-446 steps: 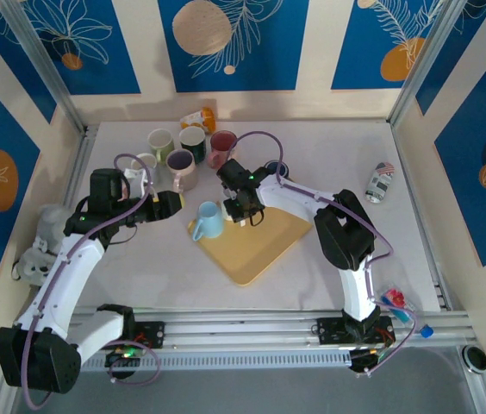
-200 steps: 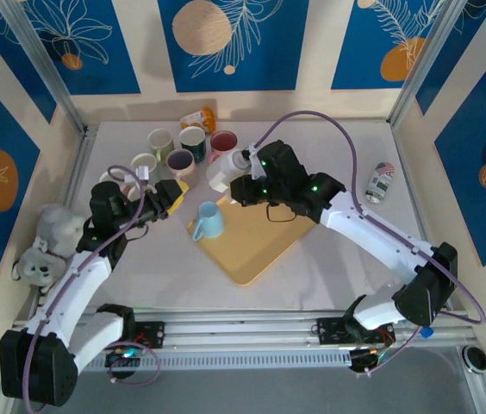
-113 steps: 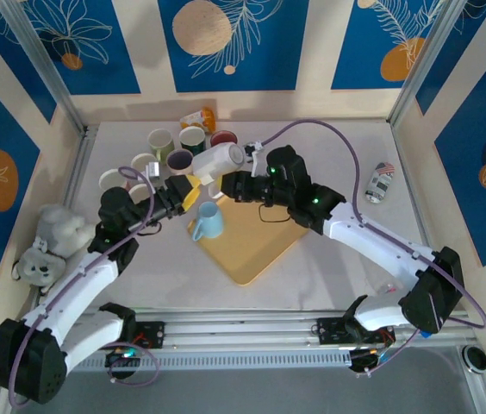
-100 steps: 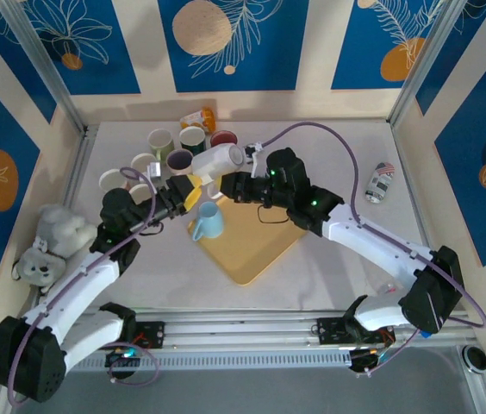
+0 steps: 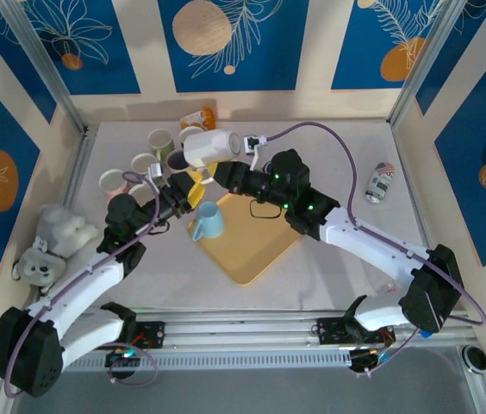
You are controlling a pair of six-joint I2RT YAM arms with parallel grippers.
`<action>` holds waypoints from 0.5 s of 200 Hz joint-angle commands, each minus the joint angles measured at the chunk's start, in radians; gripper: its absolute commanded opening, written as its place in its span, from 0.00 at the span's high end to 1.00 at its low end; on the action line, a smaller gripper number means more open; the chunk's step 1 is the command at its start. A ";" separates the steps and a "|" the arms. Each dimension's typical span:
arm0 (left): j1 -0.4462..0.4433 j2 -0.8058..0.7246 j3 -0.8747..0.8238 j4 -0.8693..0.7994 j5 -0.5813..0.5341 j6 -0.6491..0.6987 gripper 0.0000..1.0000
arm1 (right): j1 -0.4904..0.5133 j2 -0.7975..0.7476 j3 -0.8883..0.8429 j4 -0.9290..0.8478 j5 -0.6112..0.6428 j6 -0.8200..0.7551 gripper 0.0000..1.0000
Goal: Turn the mug right side up
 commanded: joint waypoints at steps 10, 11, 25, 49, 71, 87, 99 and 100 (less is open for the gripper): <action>-0.038 0.030 0.021 0.162 -0.051 -0.072 0.50 | 0.026 0.015 0.038 0.179 0.014 0.038 1.00; -0.039 0.031 0.022 0.166 -0.054 -0.074 0.50 | 0.027 0.015 0.038 0.181 0.014 0.039 1.00; -0.053 0.043 0.017 0.218 -0.086 -0.092 0.55 | 0.039 0.027 0.040 0.195 0.019 0.048 1.00; -0.061 0.047 0.020 0.252 -0.124 -0.098 0.67 | 0.049 0.035 0.028 0.226 0.034 0.069 1.00; -0.061 0.038 0.019 0.255 -0.163 -0.089 0.77 | 0.055 0.034 0.008 0.255 0.049 0.090 1.00; -0.062 0.036 0.018 0.258 -0.182 -0.076 0.80 | 0.058 0.031 -0.003 0.261 0.059 0.099 1.00; -0.061 0.036 0.016 0.258 -0.192 -0.067 0.89 | 0.059 0.031 -0.009 0.261 0.062 0.104 1.00; -0.062 0.036 0.017 0.259 -0.193 -0.067 0.90 | 0.060 0.030 -0.010 0.261 0.063 0.104 1.00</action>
